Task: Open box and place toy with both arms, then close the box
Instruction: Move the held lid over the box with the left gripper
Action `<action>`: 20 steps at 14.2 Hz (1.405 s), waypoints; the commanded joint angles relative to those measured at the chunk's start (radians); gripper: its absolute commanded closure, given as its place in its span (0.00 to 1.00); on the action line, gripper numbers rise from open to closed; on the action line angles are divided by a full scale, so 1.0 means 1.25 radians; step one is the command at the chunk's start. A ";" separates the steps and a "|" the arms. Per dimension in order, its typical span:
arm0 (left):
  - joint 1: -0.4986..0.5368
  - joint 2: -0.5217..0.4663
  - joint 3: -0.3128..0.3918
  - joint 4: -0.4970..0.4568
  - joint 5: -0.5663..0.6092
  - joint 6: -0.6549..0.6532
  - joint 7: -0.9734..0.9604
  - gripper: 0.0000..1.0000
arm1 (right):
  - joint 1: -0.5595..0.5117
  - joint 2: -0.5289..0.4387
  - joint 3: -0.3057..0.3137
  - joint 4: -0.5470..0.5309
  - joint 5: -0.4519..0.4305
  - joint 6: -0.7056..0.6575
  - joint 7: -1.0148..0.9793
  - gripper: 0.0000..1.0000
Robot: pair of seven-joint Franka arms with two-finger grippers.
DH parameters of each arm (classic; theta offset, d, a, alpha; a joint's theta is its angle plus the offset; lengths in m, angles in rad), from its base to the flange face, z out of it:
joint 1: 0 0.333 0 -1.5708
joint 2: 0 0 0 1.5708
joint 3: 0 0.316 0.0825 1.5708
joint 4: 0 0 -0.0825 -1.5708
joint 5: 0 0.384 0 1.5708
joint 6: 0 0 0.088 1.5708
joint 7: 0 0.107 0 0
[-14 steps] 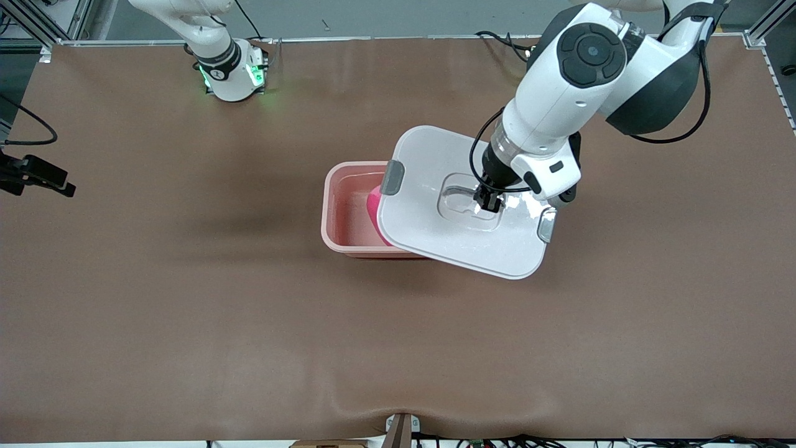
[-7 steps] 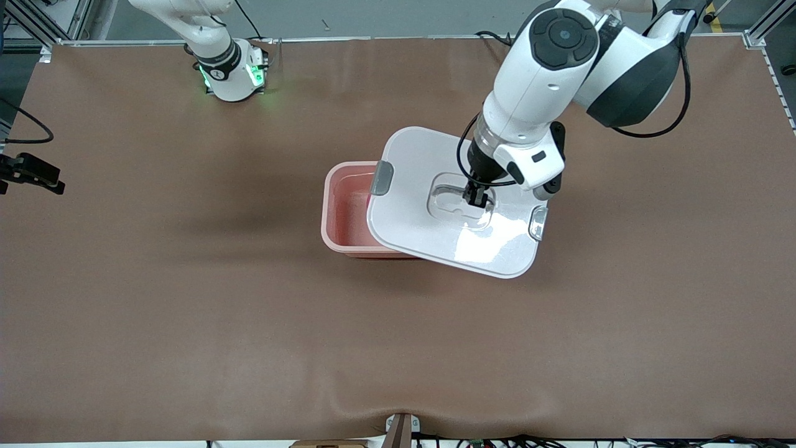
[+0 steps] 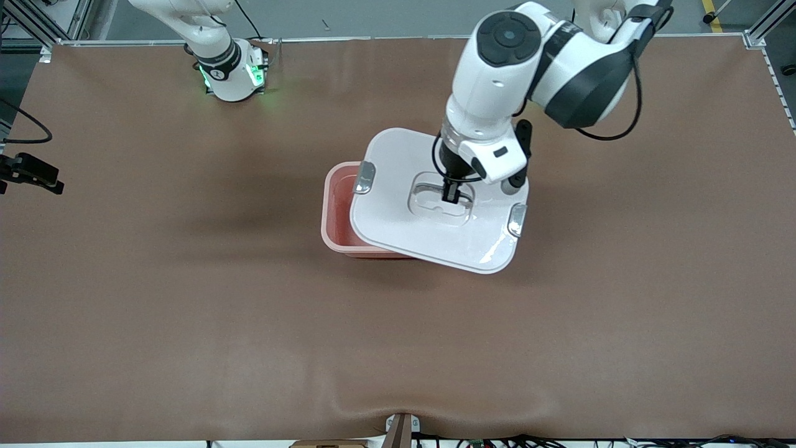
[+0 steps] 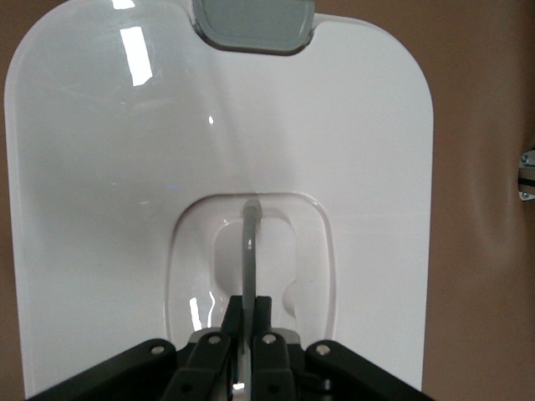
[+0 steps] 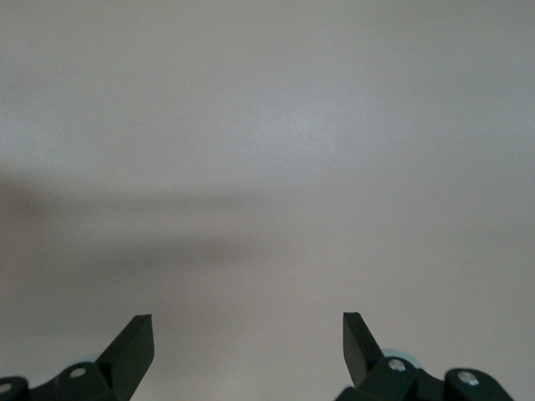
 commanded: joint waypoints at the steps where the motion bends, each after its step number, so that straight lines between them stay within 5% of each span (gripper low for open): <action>1: -0.057 0.019 0.009 0.005 0.064 0.055 -0.103 1.00 | -0.019 -0.007 0.008 -0.004 0.013 -0.003 -0.012 0.00; 11: -0.185 0.106 0.009 0.000 0.266 0.064 -0.313 1.00 | -0.006 0.000 0.012 0.001 0.013 0.010 -0.013 0.00; 20: -0.241 0.155 0.009 -0.030 0.325 0.064 -0.452 1.00 | -0.004 0.000 0.013 0.001 0.019 0.008 -0.013 0.00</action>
